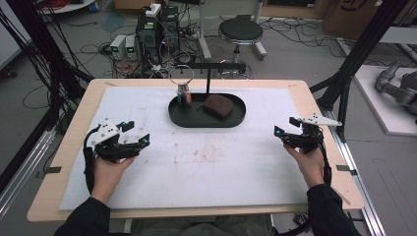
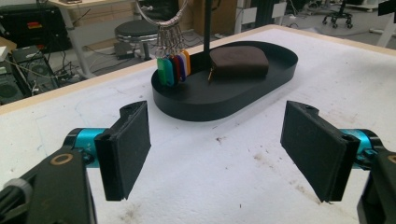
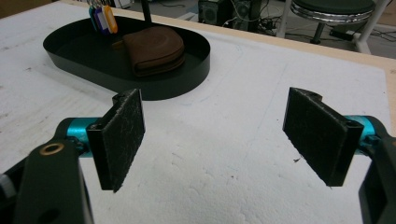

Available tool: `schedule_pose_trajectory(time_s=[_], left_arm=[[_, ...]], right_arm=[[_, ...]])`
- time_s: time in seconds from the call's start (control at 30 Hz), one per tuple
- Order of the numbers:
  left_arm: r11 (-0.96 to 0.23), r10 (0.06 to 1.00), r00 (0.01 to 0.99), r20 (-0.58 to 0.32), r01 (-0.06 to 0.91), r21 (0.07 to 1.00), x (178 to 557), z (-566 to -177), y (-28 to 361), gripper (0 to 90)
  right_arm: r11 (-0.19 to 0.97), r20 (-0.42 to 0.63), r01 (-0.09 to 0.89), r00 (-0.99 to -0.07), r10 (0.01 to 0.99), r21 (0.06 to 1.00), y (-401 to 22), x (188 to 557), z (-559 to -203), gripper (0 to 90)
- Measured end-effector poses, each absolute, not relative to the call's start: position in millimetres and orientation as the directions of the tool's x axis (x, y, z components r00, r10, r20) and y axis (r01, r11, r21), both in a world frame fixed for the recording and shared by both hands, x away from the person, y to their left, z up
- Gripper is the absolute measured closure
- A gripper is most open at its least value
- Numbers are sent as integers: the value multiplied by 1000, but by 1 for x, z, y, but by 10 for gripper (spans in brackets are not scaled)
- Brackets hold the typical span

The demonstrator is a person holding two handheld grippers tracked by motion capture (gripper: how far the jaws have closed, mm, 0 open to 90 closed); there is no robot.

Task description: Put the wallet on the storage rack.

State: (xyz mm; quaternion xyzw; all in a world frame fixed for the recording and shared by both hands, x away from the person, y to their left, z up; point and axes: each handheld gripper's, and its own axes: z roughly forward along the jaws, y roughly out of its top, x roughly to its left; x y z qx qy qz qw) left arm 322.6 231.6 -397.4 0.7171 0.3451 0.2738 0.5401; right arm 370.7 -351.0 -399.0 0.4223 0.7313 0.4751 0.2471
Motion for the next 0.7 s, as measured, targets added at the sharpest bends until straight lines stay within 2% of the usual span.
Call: schedule_pose_trajectory(time_s=[0.7], left_arm=[[-184, 795, 606, 13, 221, 958, 326, -401, 232, 243]], right_arm=[[219, 22, 398, -520, 854, 891, -348, 371, -402, 213]])
